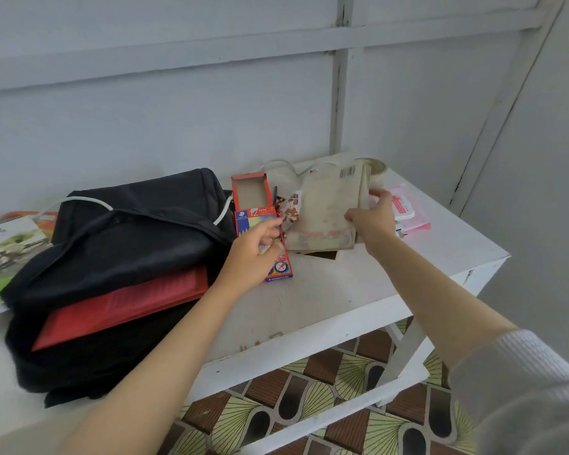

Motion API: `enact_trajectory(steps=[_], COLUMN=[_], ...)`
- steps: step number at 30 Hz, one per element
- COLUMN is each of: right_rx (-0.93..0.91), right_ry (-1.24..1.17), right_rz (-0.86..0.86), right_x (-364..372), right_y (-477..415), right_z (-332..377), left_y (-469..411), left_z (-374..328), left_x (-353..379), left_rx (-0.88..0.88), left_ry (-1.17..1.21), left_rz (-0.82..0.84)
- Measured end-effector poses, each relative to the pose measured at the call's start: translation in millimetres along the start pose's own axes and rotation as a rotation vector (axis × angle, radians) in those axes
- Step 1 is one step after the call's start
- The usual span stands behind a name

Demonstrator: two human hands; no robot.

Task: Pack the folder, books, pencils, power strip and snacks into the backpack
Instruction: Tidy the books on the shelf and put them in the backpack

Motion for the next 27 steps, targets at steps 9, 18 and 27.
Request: enact_trajectory(steps=[9, 18, 27], right_rx=[-0.193, -0.383, -0.676], right_ry=[-0.217, -0.113, 0.149], right_rz=[0.239, 0.371, 0.329], right_x=[-21, -31, -28], right_y=[22, 33, 51], right_z=[42, 55, 65], left_y=[-52, -55, -33], left_z=[-34, -54, -68], left_x=[22, 23, 34], left_rx=[0.0, 0.174, 0.258], left_ry=[0.304, 0.42, 0.354], left_rz=[0.037, -0.076, 0.041])
Point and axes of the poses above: each hand's wrist, its own y-axis away from the middle knuckle, its own x-axis out of the palm, z = x × y, the point moved 9 cm from there along -y, towards the middle knuckle, and after that the axes turned 7 degrees about -y, right-handed, at the moved point
